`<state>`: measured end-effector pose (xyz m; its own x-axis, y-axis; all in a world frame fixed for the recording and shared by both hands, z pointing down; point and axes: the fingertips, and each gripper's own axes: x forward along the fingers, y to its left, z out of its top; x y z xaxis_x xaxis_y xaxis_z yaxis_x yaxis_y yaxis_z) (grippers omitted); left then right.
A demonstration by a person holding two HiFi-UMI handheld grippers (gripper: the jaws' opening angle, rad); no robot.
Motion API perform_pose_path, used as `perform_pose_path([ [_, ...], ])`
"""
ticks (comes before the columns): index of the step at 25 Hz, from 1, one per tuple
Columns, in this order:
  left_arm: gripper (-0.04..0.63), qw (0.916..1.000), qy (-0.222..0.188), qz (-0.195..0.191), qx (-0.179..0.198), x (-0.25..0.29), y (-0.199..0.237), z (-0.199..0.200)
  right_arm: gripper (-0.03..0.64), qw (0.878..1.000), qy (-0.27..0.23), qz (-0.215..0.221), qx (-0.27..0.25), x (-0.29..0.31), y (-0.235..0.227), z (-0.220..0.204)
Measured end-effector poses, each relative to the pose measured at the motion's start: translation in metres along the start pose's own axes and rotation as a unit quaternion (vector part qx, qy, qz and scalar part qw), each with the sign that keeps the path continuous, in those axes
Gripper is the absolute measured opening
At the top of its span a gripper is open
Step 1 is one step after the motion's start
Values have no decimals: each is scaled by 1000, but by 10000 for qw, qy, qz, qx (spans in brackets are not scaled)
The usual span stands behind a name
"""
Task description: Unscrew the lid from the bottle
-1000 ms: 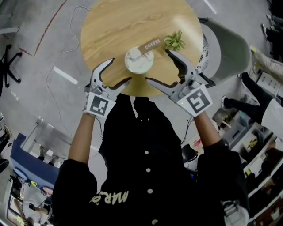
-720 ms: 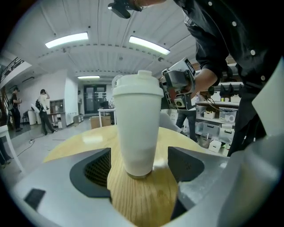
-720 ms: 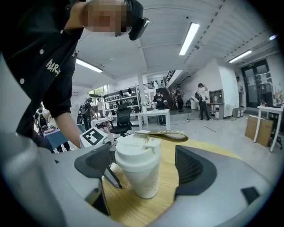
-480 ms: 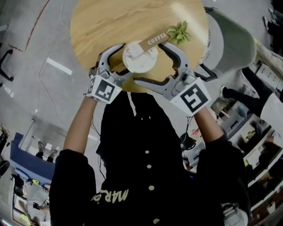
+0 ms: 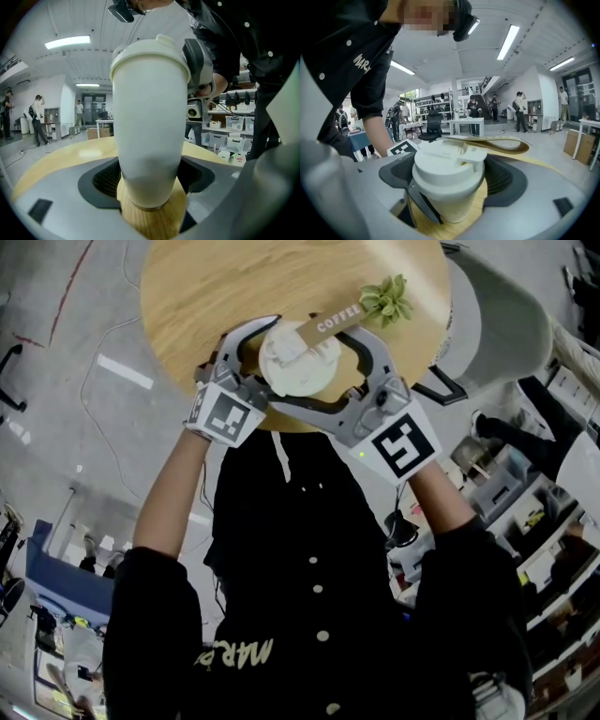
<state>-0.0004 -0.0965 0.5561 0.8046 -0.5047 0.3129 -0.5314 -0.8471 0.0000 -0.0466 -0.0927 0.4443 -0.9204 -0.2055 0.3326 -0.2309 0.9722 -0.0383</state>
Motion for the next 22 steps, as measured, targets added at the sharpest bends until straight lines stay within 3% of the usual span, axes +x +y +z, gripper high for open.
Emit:
perform_pose_path([
  [7,360,9997,-37,-226,6,-1,0,1,449,9996,-38,276,-46,-1,-1,-1],
  [11,360,9979,46,-601,227,-3,-2,-1,449,9930,-103,1103,-408,1,8,2],
  [15,360,9937,80,-1040,399,-1,-4,-2,449,9706,-192,2274,-761,-5,13,-2],
  [17,360,9921,99,-1179,419,1,-5,0,449,9625,-209,2586,-792,-7,11,0],
  [20,360,9923,128,-1173,382,2,-3,2,451,9657,-90,2509,-668,-6,10,1],
  [22,360,9926,138,-1142,392,2,-3,3,450,9750,4,2154,-541,-8,7,1],
])
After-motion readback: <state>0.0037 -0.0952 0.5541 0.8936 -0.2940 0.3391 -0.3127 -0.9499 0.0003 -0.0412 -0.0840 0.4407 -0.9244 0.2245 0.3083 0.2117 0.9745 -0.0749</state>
